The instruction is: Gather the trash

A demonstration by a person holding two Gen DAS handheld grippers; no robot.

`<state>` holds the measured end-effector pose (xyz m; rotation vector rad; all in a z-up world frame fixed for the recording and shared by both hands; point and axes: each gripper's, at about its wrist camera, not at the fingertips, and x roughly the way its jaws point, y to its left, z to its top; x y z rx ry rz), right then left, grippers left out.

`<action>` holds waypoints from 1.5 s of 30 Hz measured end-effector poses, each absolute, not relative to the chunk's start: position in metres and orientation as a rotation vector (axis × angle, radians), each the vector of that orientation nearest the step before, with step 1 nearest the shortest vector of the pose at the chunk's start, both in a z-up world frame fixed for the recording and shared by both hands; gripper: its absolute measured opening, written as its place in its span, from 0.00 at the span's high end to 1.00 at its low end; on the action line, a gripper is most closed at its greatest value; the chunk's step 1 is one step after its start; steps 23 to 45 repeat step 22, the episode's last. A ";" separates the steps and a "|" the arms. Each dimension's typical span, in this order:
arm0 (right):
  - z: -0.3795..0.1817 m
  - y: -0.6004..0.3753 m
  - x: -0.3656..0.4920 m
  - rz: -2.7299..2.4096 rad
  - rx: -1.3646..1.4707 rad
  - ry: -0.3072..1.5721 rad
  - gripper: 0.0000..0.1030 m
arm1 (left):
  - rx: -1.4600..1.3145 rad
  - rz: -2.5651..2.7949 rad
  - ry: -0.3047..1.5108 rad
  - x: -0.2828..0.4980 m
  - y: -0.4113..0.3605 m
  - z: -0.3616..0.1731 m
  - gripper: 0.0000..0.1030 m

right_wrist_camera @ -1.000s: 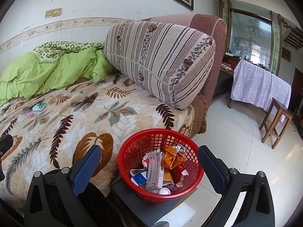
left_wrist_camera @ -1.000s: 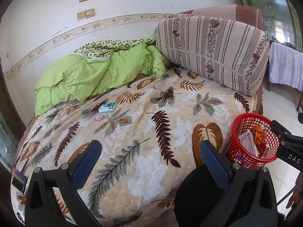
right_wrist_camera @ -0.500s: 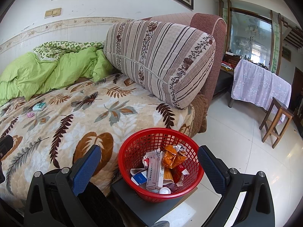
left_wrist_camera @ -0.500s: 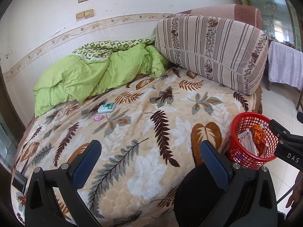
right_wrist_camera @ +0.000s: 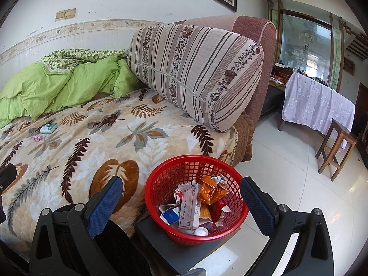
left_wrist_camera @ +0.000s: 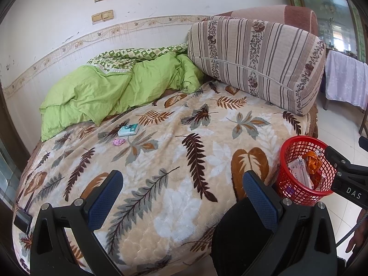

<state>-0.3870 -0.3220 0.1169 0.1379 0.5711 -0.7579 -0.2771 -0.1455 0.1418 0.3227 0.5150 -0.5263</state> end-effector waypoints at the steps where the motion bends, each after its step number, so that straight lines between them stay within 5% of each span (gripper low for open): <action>1: 0.116 -0.321 -0.386 -0.757 0.136 0.573 0.01 | 0.320 -0.528 0.517 -0.277 -0.146 0.141 0.00; 14: 0.139 -0.293 -0.260 -0.524 0.052 0.631 0.01 | 0.079 -0.338 0.755 -0.166 -0.062 0.105 0.00; 22: 0.064 -0.233 -0.105 -0.319 0.062 0.813 0.01 | 0.003 -0.086 0.919 -0.072 -0.002 0.056 0.00; 45: 0.064 -0.233 -0.105 -0.319 0.062 0.813 0.01 | 0.003 -0.086 0.919 -0.072 -0.002 0.056 0.00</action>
